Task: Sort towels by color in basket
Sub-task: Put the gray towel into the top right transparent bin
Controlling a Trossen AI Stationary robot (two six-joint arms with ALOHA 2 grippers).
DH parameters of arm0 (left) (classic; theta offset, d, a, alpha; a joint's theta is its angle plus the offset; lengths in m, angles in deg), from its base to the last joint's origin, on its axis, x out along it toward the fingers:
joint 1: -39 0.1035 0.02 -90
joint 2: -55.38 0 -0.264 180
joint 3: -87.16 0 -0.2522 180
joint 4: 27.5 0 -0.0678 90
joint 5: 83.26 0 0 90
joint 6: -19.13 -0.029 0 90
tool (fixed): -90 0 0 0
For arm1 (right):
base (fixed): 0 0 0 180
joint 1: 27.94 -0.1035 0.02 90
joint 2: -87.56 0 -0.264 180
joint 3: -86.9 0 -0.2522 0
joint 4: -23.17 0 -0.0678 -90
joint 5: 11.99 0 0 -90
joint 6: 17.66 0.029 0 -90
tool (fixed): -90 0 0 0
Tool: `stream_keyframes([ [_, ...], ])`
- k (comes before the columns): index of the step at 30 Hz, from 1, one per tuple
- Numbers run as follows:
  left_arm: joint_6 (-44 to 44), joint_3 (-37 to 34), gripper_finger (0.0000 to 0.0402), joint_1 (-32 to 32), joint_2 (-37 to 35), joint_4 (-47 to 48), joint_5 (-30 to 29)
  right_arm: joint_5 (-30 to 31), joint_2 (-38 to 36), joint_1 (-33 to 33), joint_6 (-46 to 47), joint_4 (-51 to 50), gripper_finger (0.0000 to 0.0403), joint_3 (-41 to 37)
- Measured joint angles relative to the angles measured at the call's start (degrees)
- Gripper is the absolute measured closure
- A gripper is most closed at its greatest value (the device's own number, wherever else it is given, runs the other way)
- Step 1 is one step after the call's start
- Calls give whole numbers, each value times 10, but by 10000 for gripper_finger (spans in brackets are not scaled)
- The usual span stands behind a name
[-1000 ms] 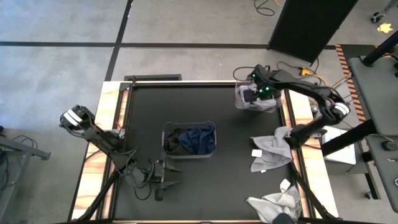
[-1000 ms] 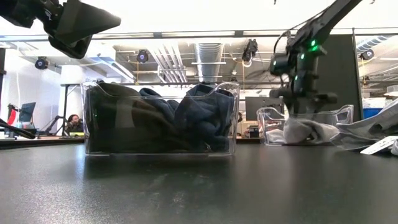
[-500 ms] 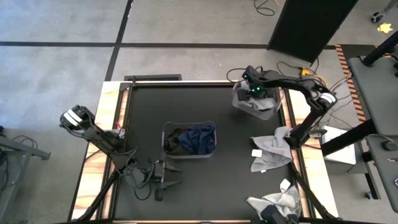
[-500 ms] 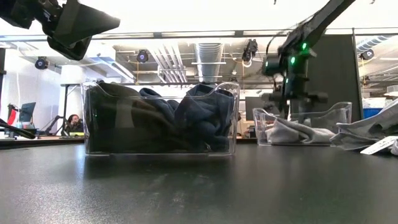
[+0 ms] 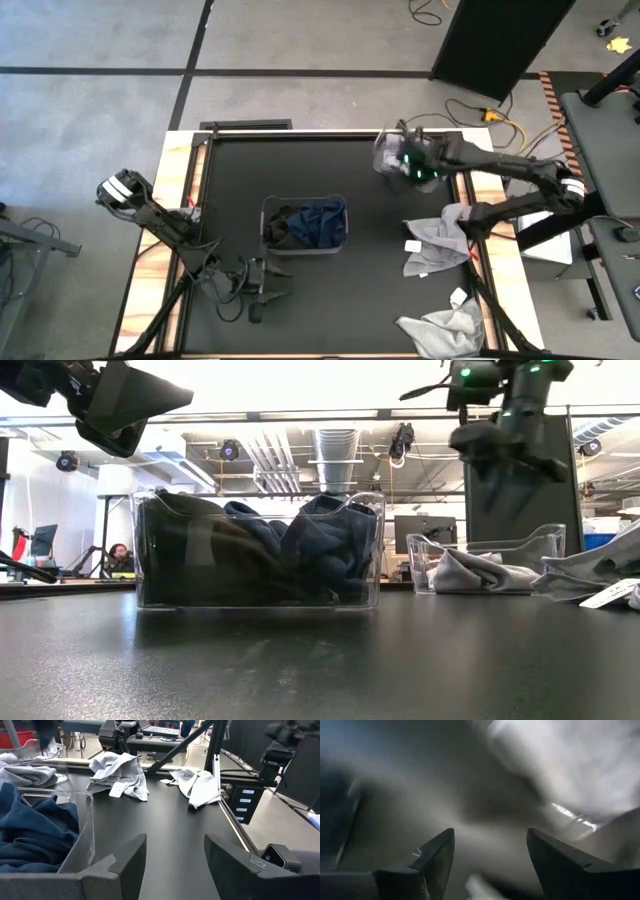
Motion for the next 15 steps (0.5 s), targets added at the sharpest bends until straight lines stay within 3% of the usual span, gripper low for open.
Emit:
stream_keyframes([
  [3,-1,0,217,0,0,0,0,-37,-13,-65,39,-5,165,-38],
  [5,-1,0,217,0,0,1,0,-12,-13,-85,75,-24,163,-64],
  [11,-7,0,217,0,0,1,0,180,-5,-55,160,-94,154,-115],
  [15,-9,0,217,0,0,1,0,278,-8,-50,173,-90,151,-115],
])
